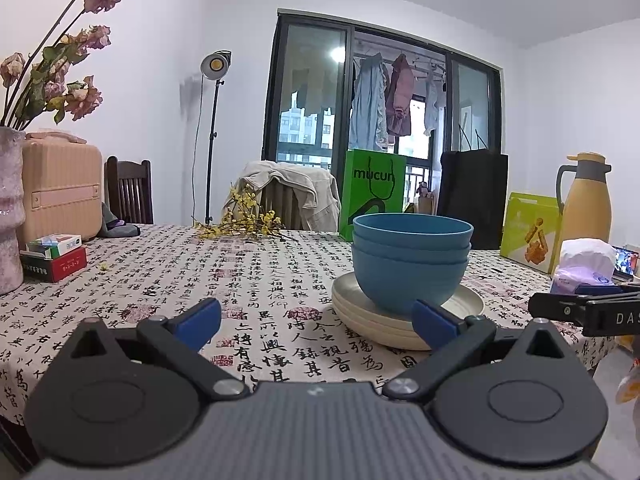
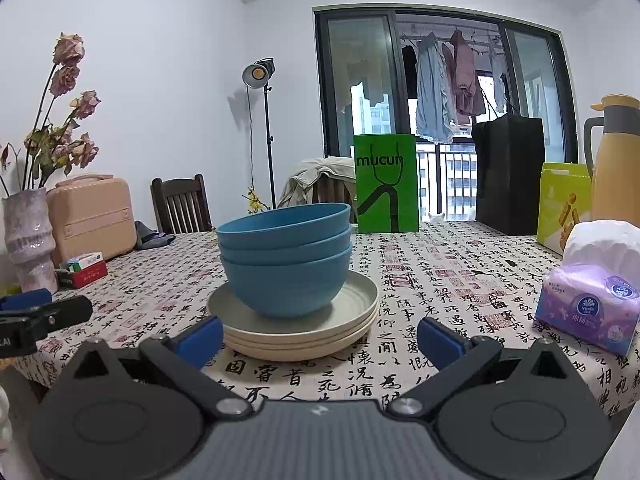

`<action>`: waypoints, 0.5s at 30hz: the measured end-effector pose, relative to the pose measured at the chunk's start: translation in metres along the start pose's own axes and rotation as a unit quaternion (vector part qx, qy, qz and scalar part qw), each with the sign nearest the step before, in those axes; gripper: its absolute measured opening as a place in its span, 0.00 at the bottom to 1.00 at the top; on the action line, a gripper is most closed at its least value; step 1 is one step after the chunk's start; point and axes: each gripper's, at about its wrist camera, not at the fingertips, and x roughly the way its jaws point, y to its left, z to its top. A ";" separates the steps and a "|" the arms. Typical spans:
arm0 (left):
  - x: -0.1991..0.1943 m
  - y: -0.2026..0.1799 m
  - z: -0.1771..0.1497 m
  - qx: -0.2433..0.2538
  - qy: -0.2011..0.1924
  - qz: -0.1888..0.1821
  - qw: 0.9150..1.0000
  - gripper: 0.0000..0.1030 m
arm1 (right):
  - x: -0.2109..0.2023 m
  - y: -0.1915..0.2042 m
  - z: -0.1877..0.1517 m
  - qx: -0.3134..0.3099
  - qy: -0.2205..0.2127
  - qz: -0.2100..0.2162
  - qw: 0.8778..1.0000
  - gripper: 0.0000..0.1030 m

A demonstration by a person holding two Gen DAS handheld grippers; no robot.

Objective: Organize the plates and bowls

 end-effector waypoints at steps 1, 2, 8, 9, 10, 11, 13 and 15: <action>0.000 0.000 0.000 0.000 0.000 0.000 1.000 1.00 | 0.000 0.000 0.000 0.000 0.000 0.000 1.000 1.00; 0.000 0.000 0.000 0.000 0.000 0.000 1.000 1.00 | 0.000 0.000 0.000 0.000 0.000 0.000 1.000 1.00; 0.000 0.001 0.000 -0.001 0.001 0.000 1.000 1.00 | 0.000 0.000 0.000 0.001 0.001 0.001 1.000 1.00; 0.001 0.001 0.000 -0.002 0.002 0.000 1.000 1.00 | 0.000 0.000 0.000 0.001 0.001 0.001 1.000 1.00; 0.000 0.001 0.000 -0.002 0.002 -0.001 1.000 1.00 | 0.000 0.000 0.000 0.001 0.001 0.001 1.000 1.00; 0.000 0.001 0.000 -0.003 0.002 -0.001 1.000 1.00 | 0.000 0.000 0.000 0.001 0.001 0.001 1.000 1.00; 0.000 0.002 0.000 -0.003 0.002 -0.001 1.000 1.00 | 0.001 -0.001 -0.001 0.001 0.002 0.002 1.000 1.00; 0.000 0.002 0.000 -0.002 0.002 -0.003 1.000 1.00 | 0.001 0.000 -0.001 0.002 0.003 0.003 1.000 1.00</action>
